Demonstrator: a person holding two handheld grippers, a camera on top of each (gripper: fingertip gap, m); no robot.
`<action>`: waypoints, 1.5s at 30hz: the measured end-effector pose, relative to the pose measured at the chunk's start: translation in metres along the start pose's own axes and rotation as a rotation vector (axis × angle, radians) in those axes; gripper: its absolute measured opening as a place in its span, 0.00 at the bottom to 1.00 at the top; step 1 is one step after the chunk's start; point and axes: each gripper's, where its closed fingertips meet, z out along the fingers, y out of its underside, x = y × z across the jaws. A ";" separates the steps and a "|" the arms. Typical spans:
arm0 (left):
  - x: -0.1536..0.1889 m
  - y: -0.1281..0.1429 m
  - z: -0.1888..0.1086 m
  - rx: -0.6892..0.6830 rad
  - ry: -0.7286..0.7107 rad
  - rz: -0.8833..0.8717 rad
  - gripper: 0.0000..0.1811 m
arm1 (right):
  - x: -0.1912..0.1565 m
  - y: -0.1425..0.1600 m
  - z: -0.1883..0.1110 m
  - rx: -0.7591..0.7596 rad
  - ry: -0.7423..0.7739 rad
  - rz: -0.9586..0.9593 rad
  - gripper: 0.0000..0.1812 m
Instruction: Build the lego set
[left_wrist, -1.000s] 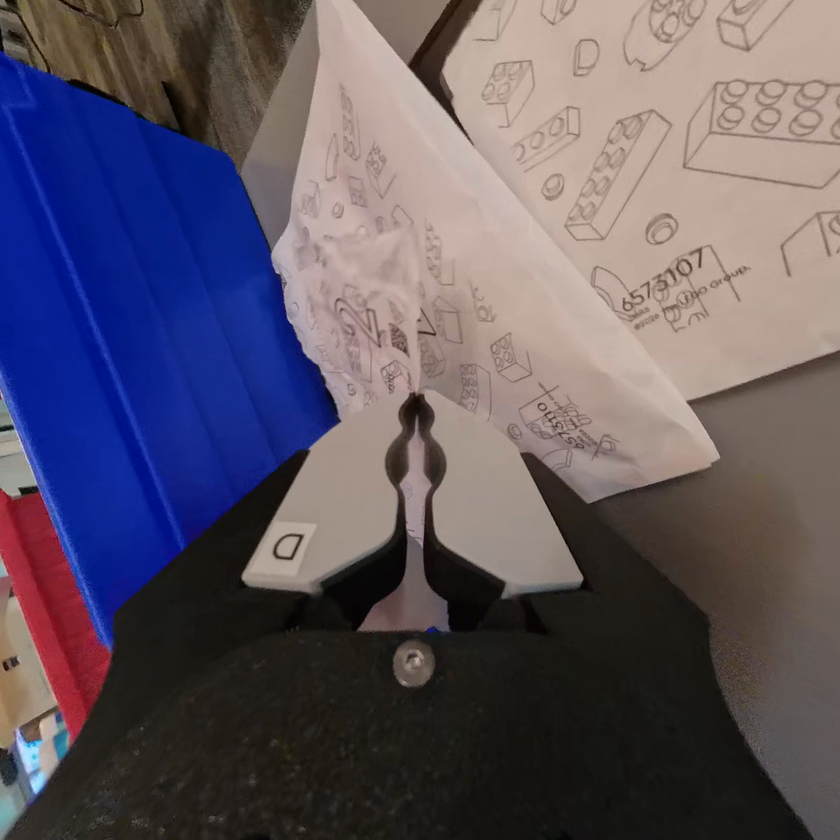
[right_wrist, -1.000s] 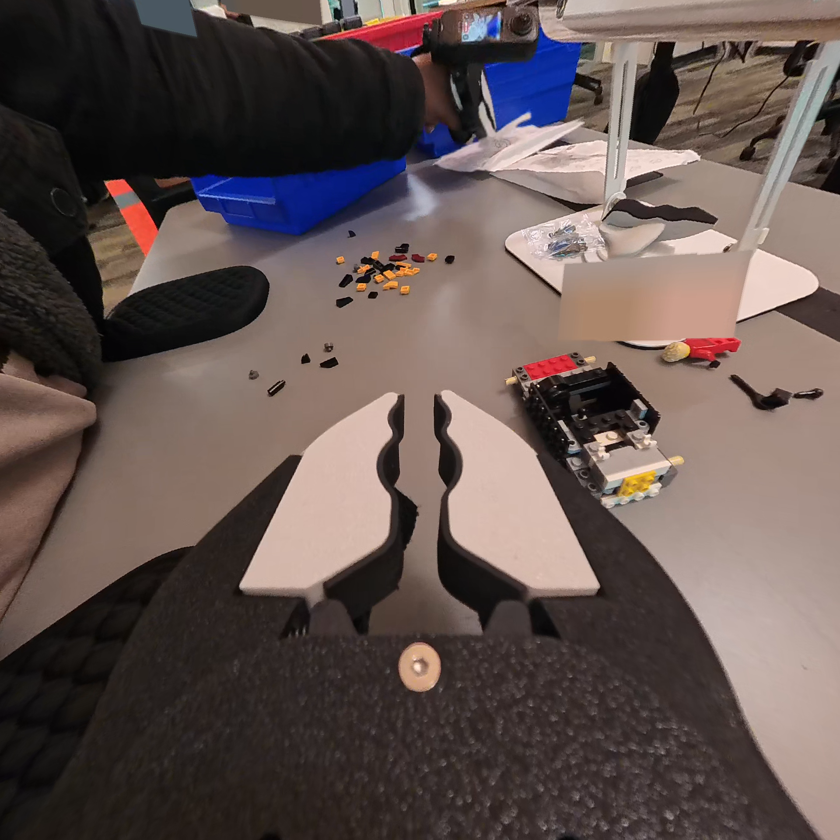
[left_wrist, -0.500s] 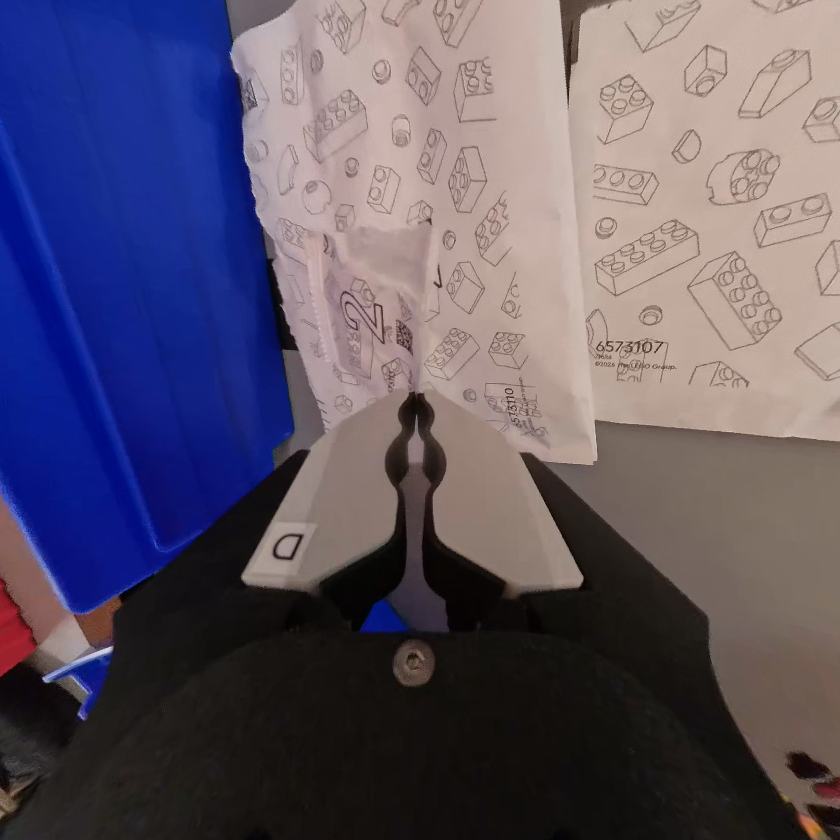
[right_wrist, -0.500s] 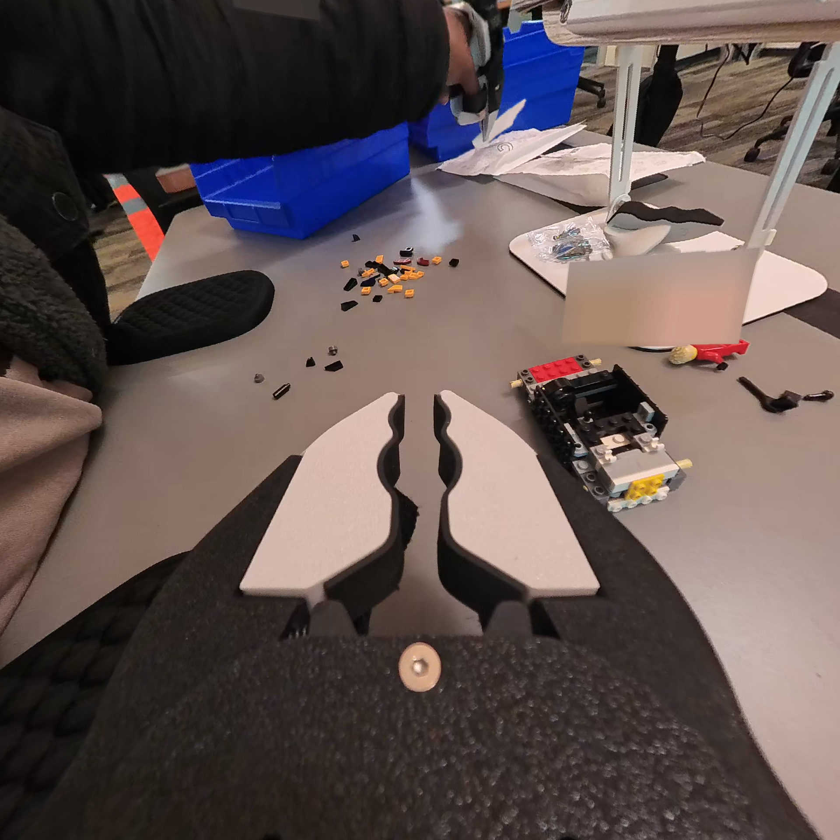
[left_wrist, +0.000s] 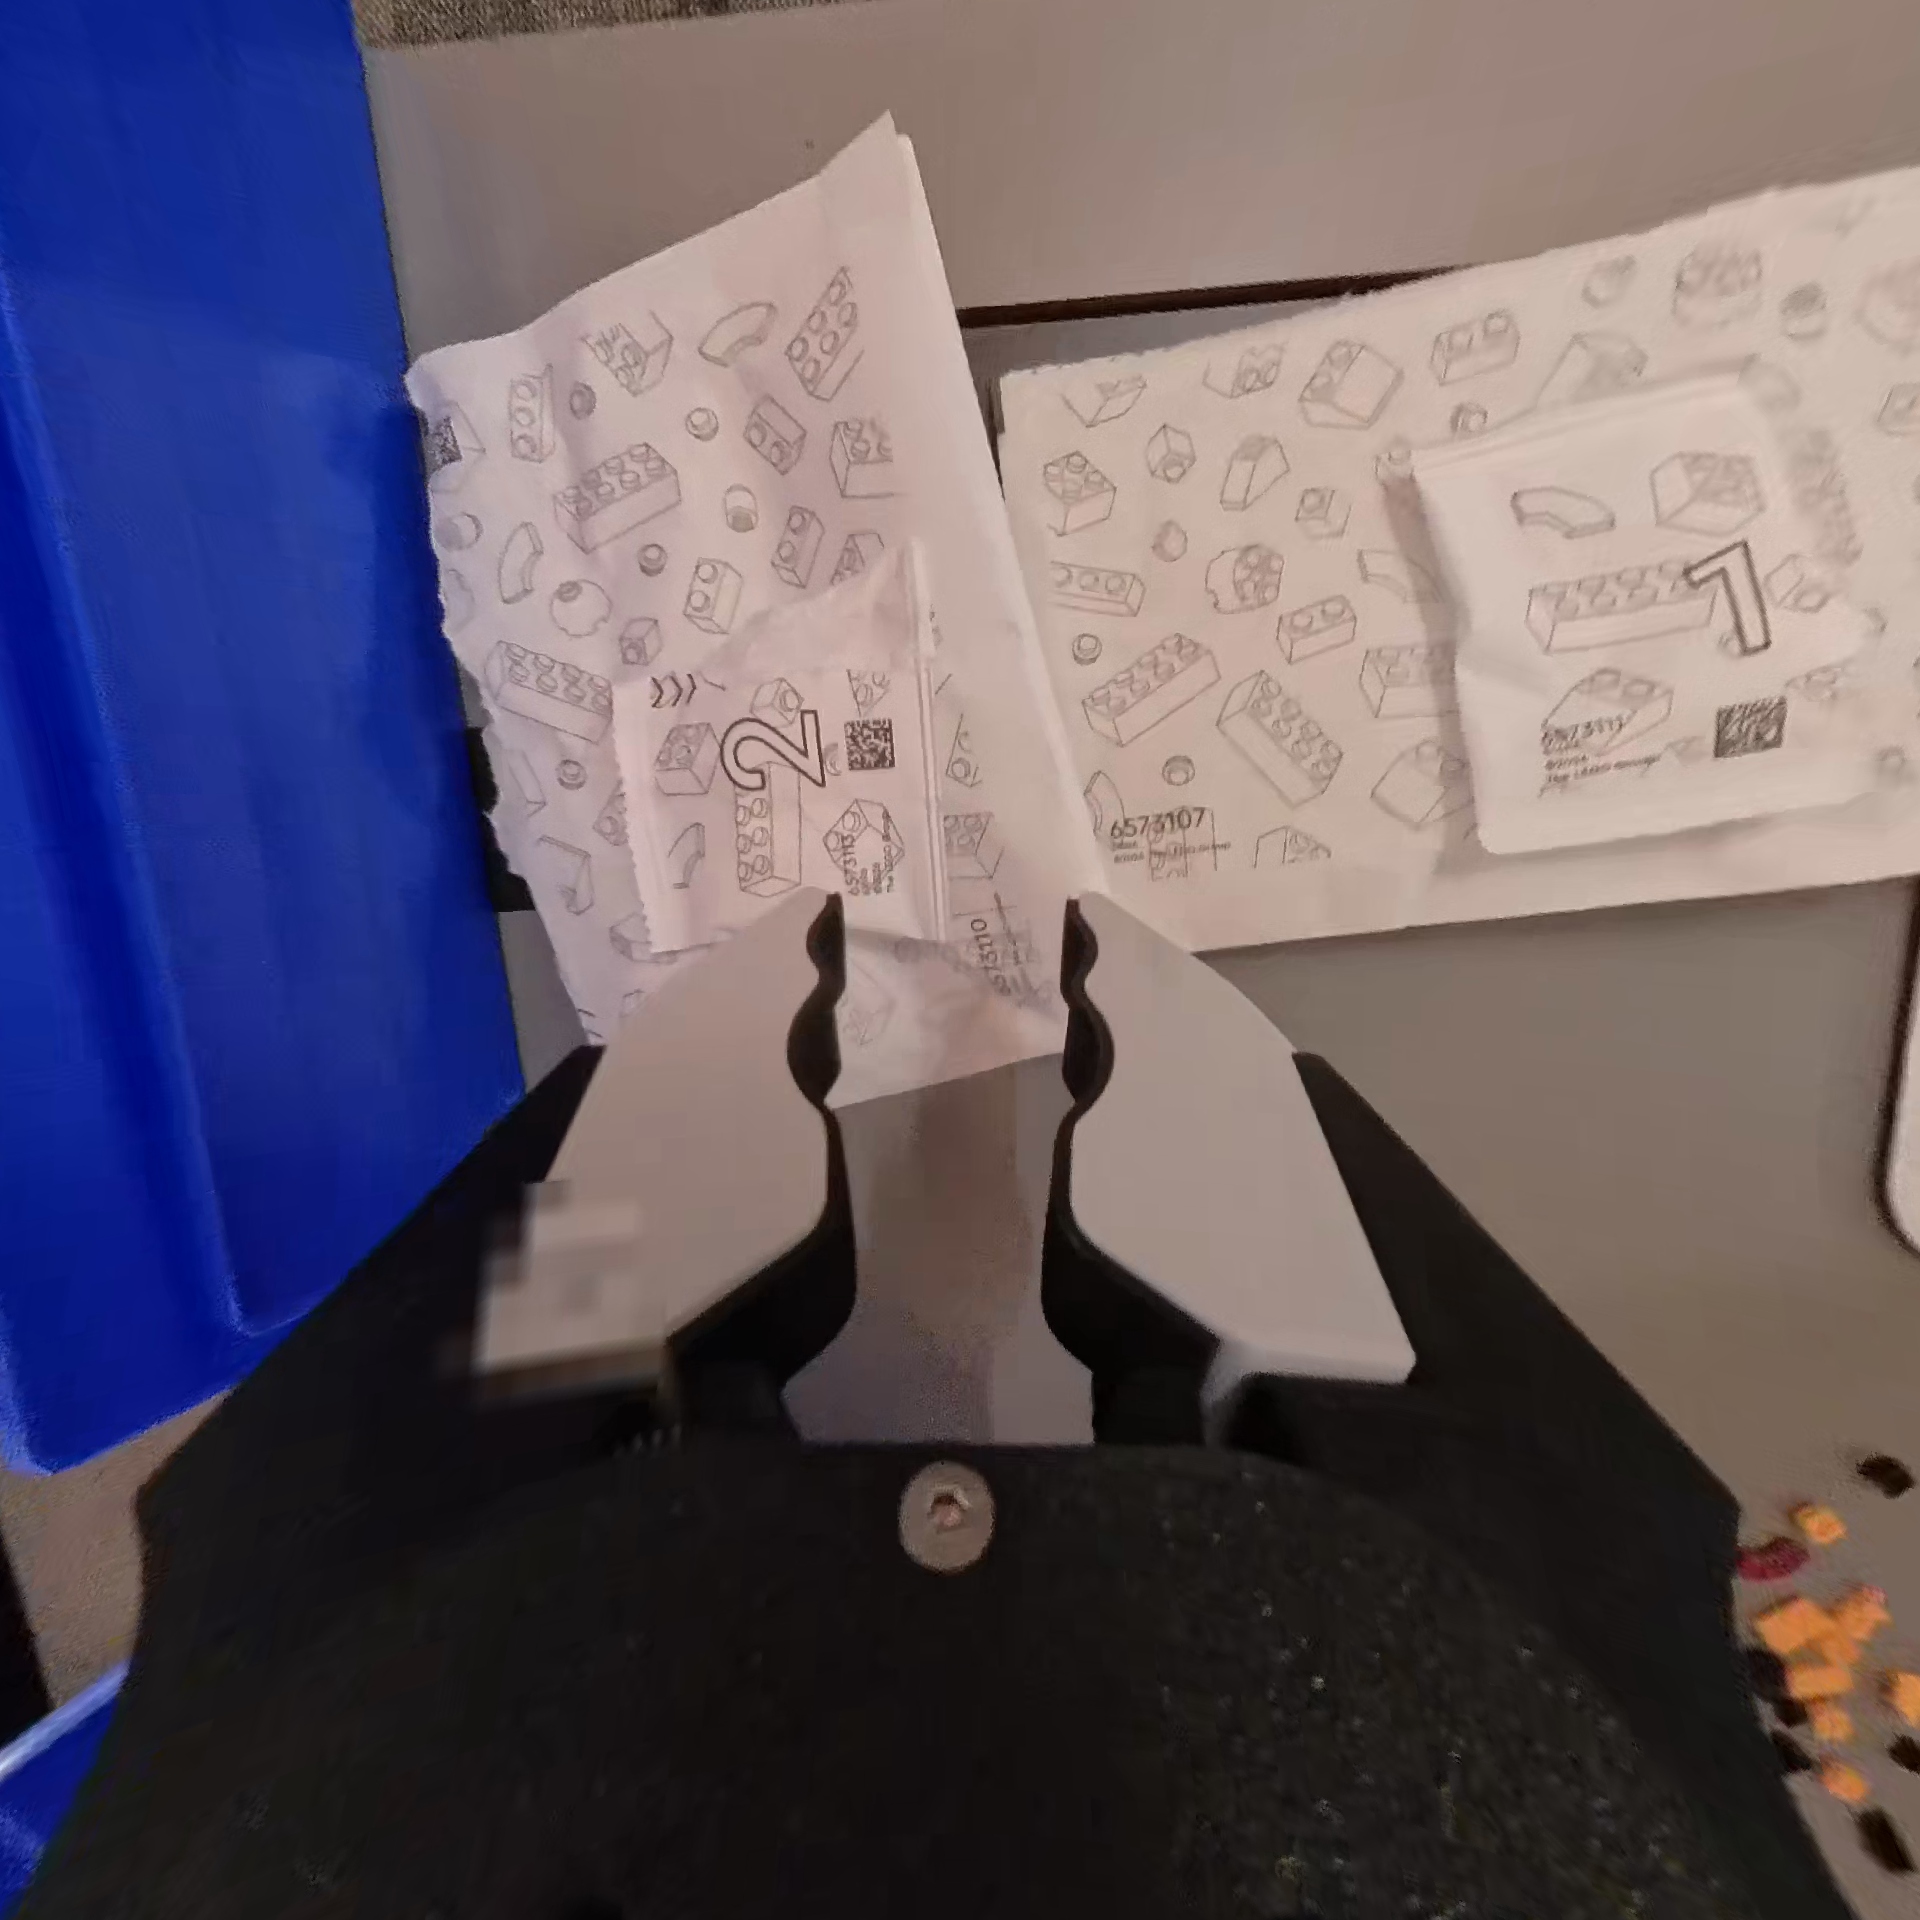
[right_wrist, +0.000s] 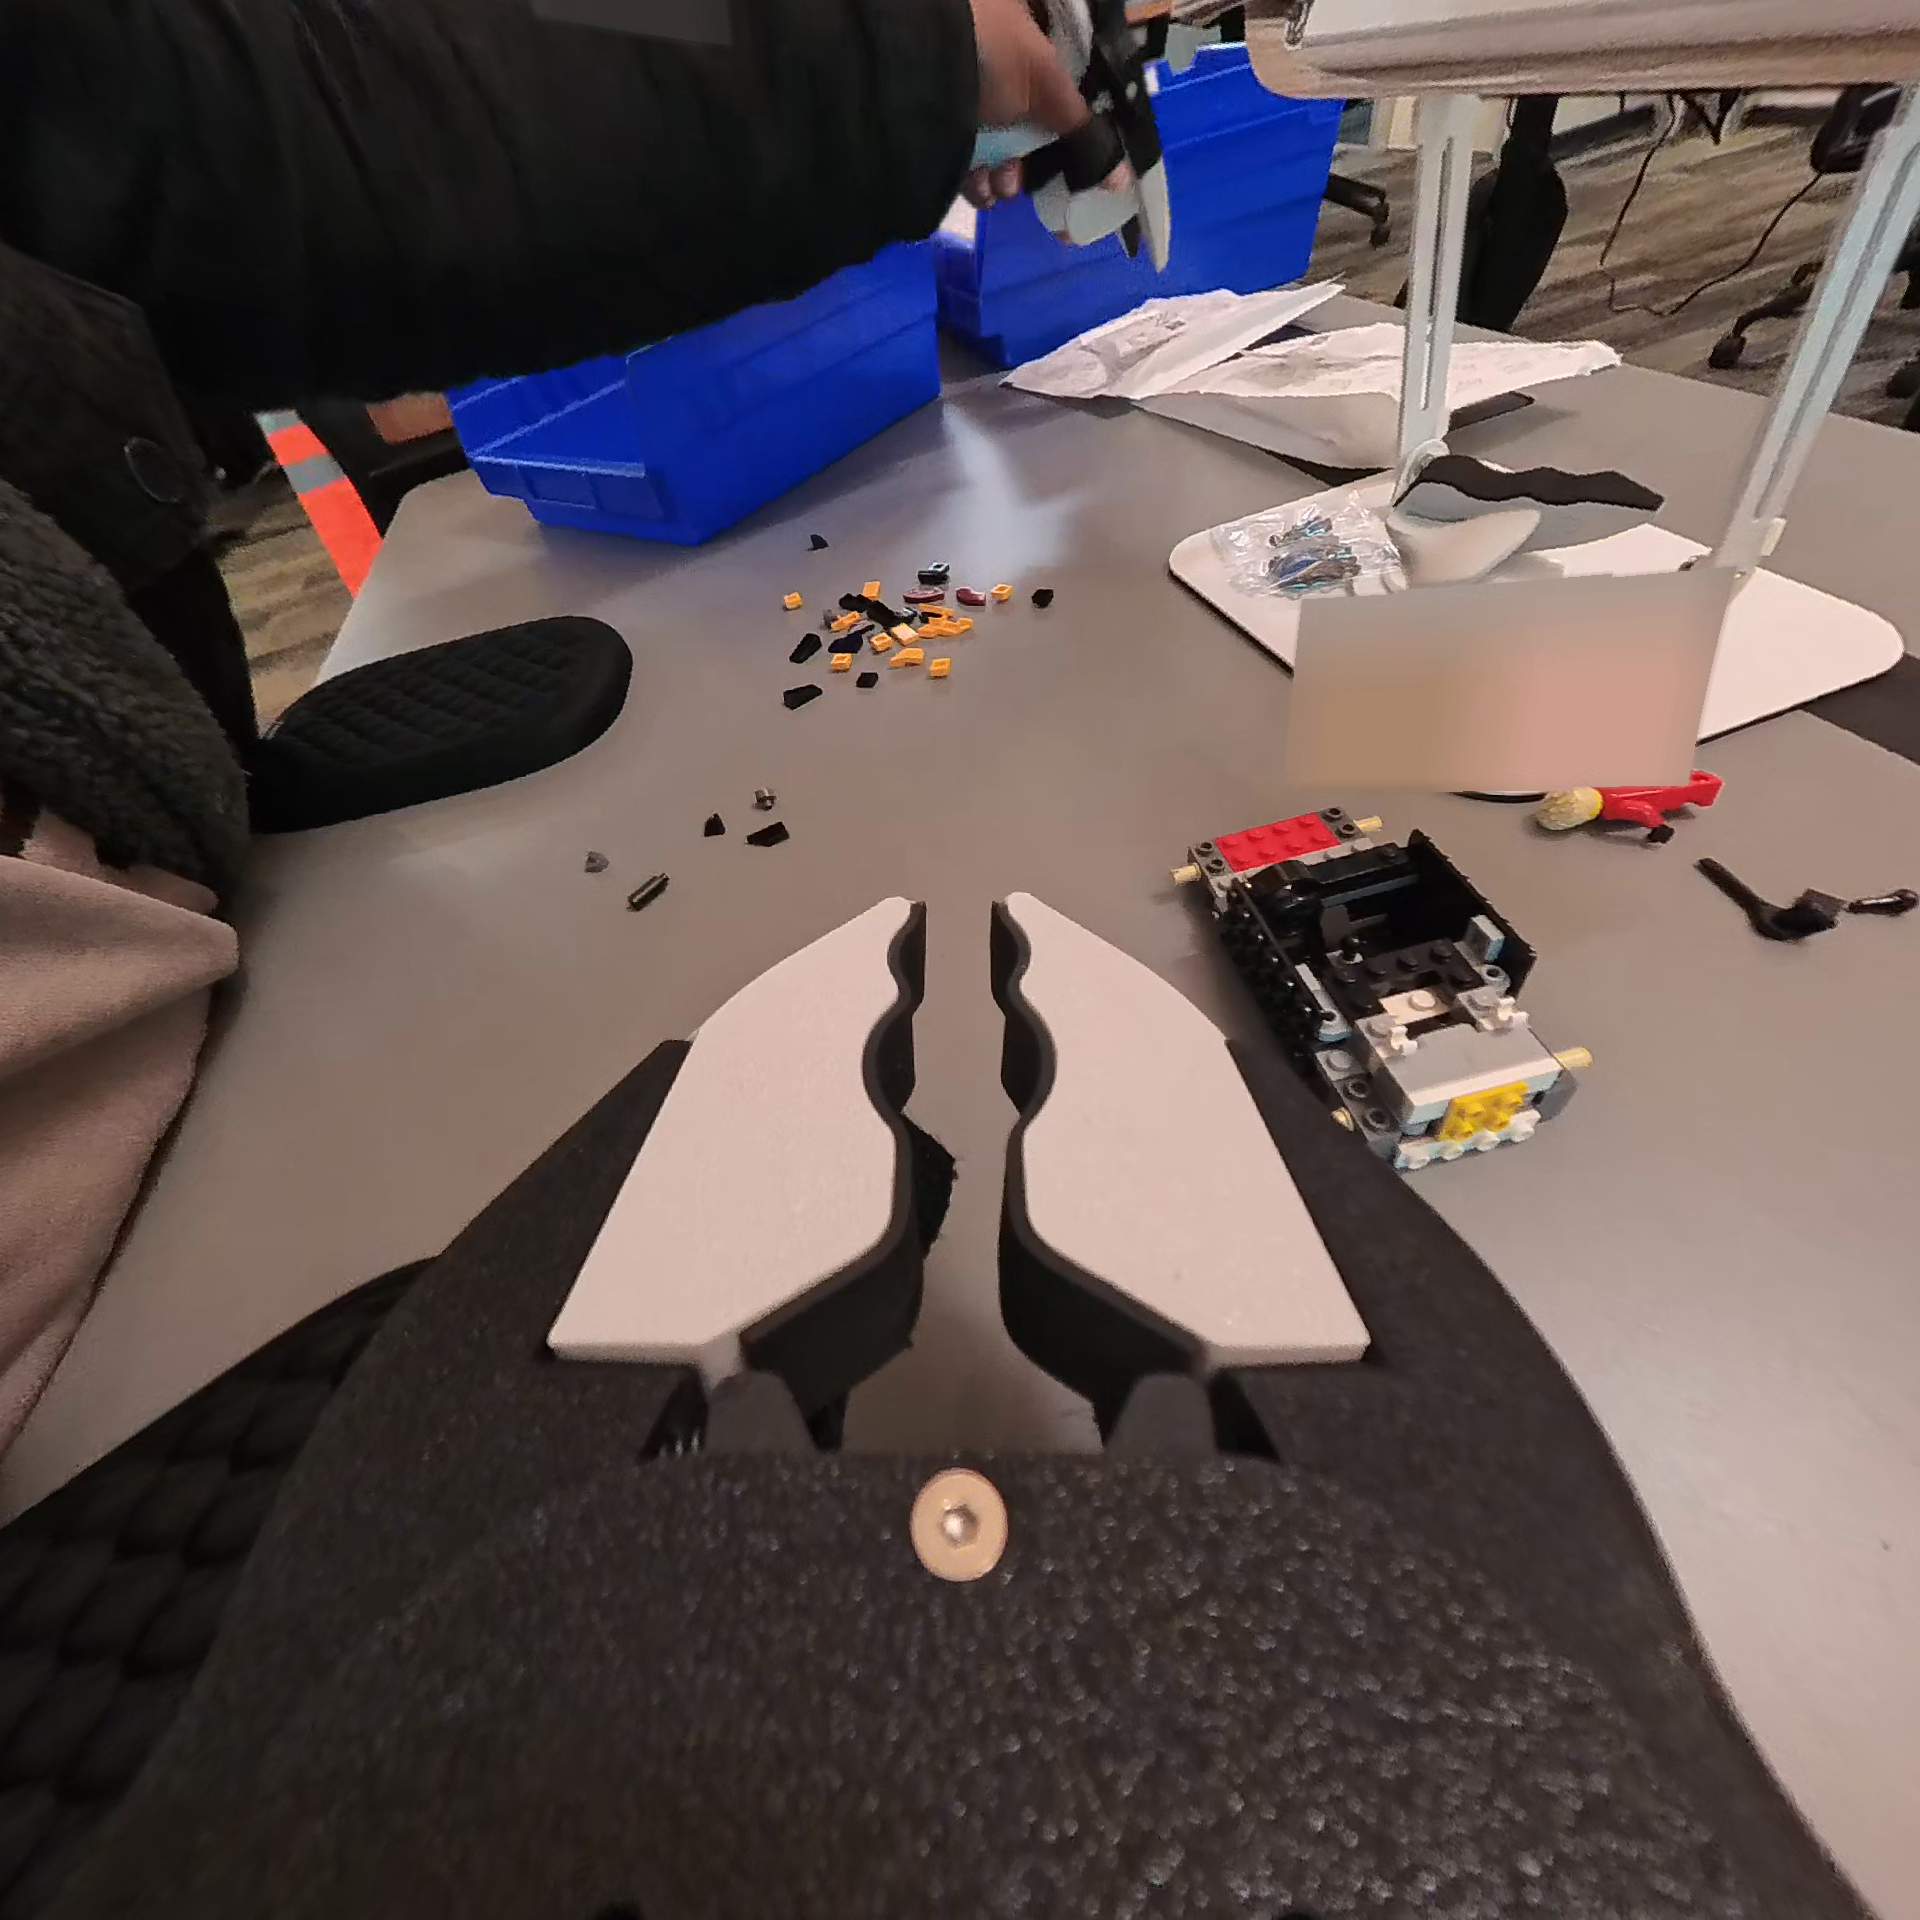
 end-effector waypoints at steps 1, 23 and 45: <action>0.002 0.004 0.000 0.001 -0.016 0.053 0.25 | -0.001 -0.001 0.000 0.001 0.000 -0.003 0.06; -0.019 -0.007 0.053 0.002 -0.052 0.044 0.01 | 0.000 0.004 0.002 -0.014 0.001 0.003 0.06; 0.059 -0.018 0.004 0.422 -0.186 1.255 0.01 | 0.001 0.010 0.004 -0.033 0.009 -0.009 0.06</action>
